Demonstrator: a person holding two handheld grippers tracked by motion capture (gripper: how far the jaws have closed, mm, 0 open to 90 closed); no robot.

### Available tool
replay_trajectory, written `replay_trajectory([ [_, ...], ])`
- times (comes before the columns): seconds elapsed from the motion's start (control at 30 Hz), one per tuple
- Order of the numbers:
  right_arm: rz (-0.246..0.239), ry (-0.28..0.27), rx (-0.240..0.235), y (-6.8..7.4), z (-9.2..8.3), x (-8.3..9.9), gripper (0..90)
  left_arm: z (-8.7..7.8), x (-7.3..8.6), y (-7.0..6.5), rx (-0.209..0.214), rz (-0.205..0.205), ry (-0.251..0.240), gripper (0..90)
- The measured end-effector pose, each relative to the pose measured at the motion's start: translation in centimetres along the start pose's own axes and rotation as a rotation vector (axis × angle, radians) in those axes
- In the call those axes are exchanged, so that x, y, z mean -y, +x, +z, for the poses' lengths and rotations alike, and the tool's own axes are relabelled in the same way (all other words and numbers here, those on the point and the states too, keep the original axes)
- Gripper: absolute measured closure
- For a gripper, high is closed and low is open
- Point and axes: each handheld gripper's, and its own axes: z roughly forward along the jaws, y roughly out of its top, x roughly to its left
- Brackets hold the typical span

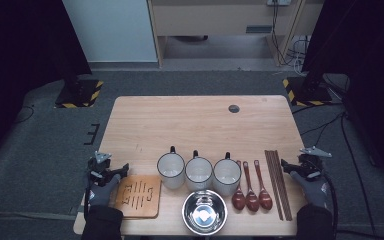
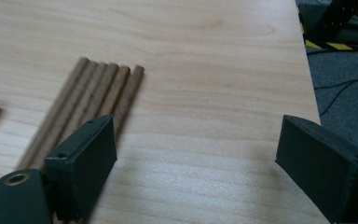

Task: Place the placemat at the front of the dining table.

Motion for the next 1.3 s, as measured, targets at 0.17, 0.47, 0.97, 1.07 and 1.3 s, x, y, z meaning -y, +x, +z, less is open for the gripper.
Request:
replay_trajectory([
  [0.17, 0.012, -0.040, -0.019, 0.1, -1.1, -0.6, 12.1, -1.0, -0.2, -0.2, 0.014, -0.012, -0.035, 14.7],
  [0.47, 0.000, -0.096, -0.035, 1.3, -2.6, -1.6, 11.8, -2.3, -0.5, -1.2, 0.048, 0.005, -0.071, 16.1],
  [0.97, -0.057, -0.224, -0.106, 5.8, -6.3, -4.8, 8.2, -4.8, -0.7, -1.9, 0.078, 0.010, -0.135, 17.4],
  [1.07, -0.068, -0.241, -0.113, 6.7, -6.8, -5.3, 7.9, -5.3, -0.7, -1.9, 0.079, 0.005, -0.153, 17.9],
  [1.3, -0.100, -0.271, -0.124, 8.5, -7.6, -6.0, 8.5, -5.9, -0.6, -1.2, 0.080, -0.019, -0.166, 18.5],
])
